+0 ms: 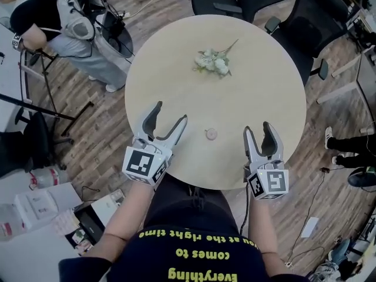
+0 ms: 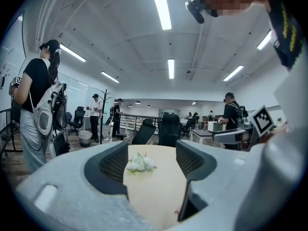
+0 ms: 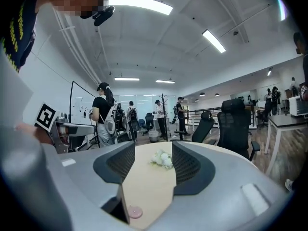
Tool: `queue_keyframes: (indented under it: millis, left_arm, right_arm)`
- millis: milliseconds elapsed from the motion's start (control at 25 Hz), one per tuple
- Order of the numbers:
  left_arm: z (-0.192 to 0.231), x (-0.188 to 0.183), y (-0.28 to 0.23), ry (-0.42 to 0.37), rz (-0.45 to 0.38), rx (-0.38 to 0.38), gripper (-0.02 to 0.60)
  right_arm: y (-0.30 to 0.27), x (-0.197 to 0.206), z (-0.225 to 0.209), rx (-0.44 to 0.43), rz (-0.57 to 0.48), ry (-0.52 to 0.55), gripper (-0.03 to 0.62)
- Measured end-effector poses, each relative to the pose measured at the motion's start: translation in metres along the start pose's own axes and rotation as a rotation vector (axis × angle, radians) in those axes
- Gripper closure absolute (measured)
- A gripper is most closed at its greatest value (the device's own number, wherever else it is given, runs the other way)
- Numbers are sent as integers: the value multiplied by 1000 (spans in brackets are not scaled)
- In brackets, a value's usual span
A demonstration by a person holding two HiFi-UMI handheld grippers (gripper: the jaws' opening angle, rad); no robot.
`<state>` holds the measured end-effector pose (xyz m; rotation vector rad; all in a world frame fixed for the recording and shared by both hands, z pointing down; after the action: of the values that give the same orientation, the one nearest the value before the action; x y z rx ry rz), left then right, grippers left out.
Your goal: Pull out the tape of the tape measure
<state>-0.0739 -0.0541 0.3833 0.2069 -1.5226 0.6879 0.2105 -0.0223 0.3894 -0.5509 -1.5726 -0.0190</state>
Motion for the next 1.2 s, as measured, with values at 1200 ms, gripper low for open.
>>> queue_keyframes:
  millis: [1200]
  left_arm:
    - [46, 37, -30, 14, 128, 117, 272]
  right_arm:
    - [-128, 226, 37, -392, 570, 264, 335]
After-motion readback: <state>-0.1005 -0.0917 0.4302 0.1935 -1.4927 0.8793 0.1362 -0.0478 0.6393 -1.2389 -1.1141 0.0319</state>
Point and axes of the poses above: the fingertips, and each gripper's own axes: y backward along the fingers, z to its left, x out of its underside, the point moved 7 cm from there along y, backward along the fingers, and after that the axes turned 10 degrees about z, right-handed, at the moved point
